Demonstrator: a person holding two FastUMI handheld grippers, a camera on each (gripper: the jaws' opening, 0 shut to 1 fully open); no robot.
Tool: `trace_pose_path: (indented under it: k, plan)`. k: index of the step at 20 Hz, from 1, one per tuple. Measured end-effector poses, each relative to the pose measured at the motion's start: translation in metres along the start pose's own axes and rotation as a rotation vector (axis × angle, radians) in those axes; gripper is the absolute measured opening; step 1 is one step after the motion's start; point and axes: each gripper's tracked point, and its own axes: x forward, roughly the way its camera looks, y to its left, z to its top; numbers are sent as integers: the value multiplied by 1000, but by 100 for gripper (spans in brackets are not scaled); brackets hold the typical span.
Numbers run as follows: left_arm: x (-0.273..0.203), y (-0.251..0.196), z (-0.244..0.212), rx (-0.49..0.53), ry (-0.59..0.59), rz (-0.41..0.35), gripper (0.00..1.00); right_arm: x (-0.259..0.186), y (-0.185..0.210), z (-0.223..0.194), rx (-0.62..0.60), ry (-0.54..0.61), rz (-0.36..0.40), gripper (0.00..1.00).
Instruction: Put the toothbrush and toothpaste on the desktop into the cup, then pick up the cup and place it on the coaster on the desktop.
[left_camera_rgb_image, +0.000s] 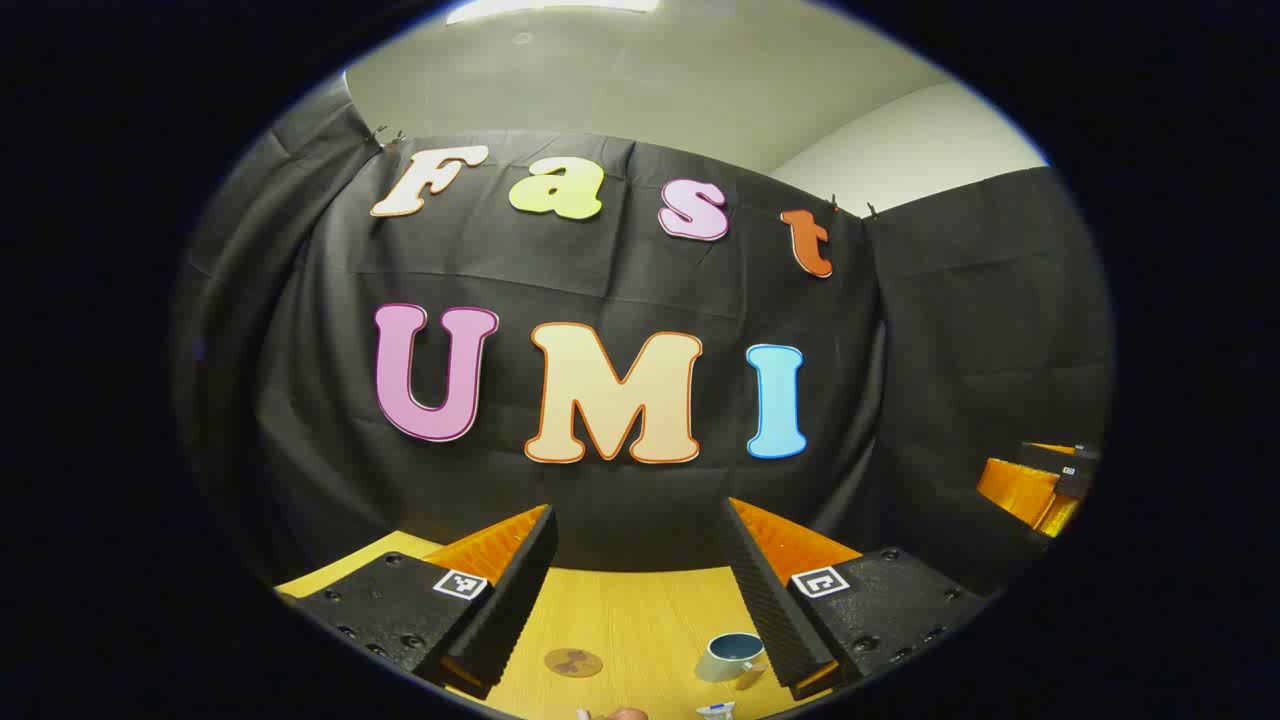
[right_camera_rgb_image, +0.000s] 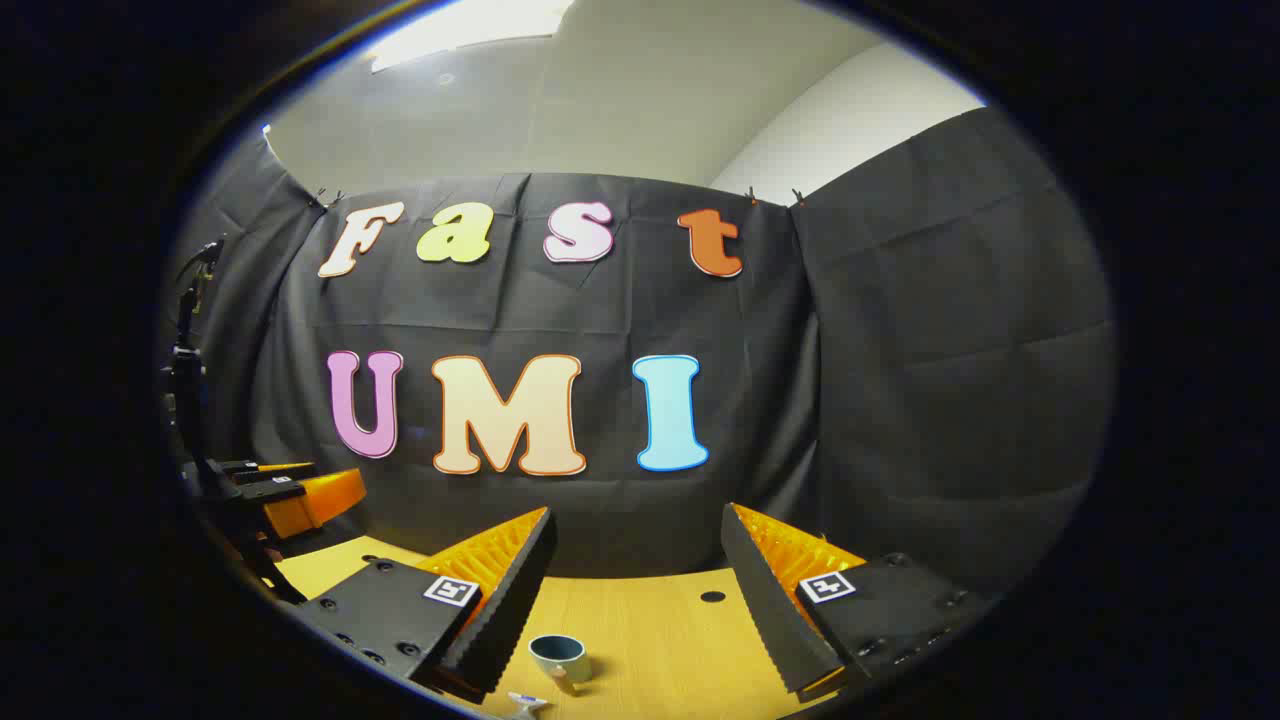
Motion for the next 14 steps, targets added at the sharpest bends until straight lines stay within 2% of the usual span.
trace_pose_path:
  k: [9, 14]
  plan:
    - [-17, 41, -15, 12, 30, 92, 94, 1, 25, -23, -8, 54, 66, 100]
    - [-32, 69, -28, 36, 74, 148, 94, 2, 57, -64, -13, 168, 153, 100]
